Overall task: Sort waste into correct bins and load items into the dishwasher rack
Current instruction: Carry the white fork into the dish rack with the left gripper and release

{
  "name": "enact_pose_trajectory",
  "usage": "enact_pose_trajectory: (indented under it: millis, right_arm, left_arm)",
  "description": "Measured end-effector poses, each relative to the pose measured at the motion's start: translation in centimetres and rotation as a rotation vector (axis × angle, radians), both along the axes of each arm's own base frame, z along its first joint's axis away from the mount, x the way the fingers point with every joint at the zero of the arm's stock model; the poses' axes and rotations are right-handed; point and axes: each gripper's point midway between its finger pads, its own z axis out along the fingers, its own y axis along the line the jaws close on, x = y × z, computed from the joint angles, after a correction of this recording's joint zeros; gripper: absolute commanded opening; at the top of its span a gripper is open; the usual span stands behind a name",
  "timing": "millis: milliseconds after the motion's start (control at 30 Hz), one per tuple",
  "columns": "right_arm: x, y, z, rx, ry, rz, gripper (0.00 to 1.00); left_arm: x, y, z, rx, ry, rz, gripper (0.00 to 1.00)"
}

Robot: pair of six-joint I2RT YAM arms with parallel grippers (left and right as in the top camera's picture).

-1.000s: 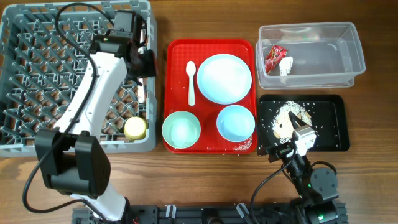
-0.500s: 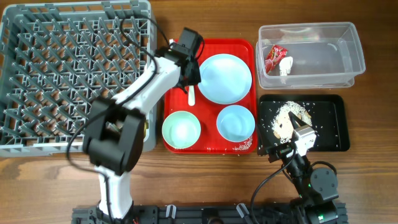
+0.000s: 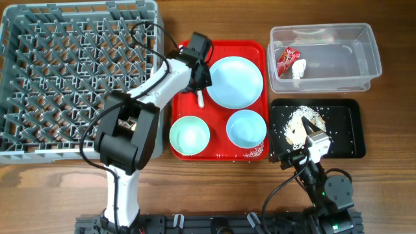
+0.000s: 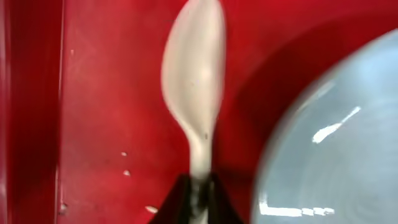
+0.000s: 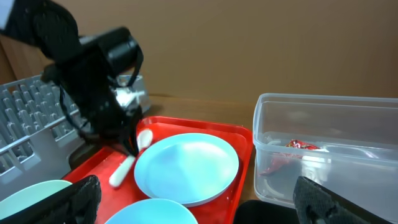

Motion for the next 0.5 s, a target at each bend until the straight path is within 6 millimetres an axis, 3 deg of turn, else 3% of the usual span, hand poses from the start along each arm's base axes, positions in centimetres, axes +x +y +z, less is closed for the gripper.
enact_pose_trajectory:
  millis: [133, 233, 500]
  right_arm:
    - [0.0, 0.0, 0.0, 0.0, 0.0, 0.0, 1.0]
    - [0.0, 0.0, 0.0, 0.0, 0.0, 0.0, 1.0]
    - [0.0, 0.0, 0.0, 0.0, 0.0, 0.0, 1.0]
  left_arm:
    - [-1.4, 1.5, 0.0, 0.039, 0.071, 0.015, 0.04]
    - [-1.9, 3.4, 1.7, 0.073, 0.102, 0.035, 0.04]
    - [-2.0, 9.3, 14.2, 0.145, -0.103, 0.05, 0.04]
